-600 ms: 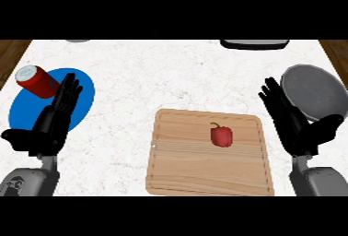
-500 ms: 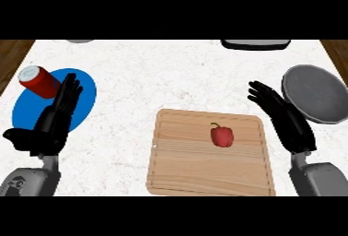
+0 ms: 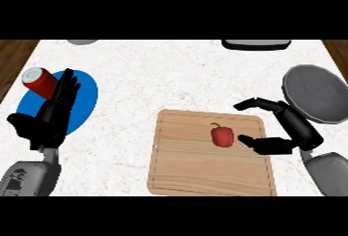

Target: Pick the bell pepper from the cutting board and place it in the pan

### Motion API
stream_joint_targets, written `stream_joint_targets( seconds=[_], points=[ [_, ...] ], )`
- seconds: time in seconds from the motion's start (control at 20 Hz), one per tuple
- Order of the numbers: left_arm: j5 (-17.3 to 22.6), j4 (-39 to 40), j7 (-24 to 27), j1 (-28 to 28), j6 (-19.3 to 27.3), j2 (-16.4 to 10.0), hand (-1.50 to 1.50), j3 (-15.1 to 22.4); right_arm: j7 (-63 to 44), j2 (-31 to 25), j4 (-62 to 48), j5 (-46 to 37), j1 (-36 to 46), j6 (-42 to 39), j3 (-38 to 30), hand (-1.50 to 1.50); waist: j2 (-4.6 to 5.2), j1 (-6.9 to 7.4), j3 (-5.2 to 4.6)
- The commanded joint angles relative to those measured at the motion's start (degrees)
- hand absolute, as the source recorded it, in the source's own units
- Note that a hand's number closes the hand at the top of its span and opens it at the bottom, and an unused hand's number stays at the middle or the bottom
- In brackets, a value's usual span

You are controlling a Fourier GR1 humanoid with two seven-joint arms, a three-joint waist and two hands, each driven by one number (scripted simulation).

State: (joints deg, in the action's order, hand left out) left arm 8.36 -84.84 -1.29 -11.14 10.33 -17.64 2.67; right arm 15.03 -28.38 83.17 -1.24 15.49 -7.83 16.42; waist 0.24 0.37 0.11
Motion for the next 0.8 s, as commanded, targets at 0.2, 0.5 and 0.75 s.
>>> stream_joint_targets(
  seconds=[0.2, 0.5, 0.75],
  points=[
    [-0.4, 1.5, -2.8, -2.6, 0.5, 0.1, 0.0, -1.2, 8.5, -13.4, 7.7, -6.7, -2.0, -0.5, -7.1, -1.5, -0.44, -1.31, -0.15],
    [-0.5, 2.1, -1.4, -2.3, -0.1, -0.1, 0.0, -1.8, -5.2, -24.0, 16.6, -11.5, 4.2, -10.8, -4.8, -1.5, -0.42, -0.83, -0.3],
    [-1.3, 2.4, -0.9, -1.3, -0.6, 0.9, 0.0, -1.6, -21.4, -22.7, 26.6, -7.2, 8.5, -18.4, -6.1, -1.5, -0.39, -0.5, -0.2]
  ],
)
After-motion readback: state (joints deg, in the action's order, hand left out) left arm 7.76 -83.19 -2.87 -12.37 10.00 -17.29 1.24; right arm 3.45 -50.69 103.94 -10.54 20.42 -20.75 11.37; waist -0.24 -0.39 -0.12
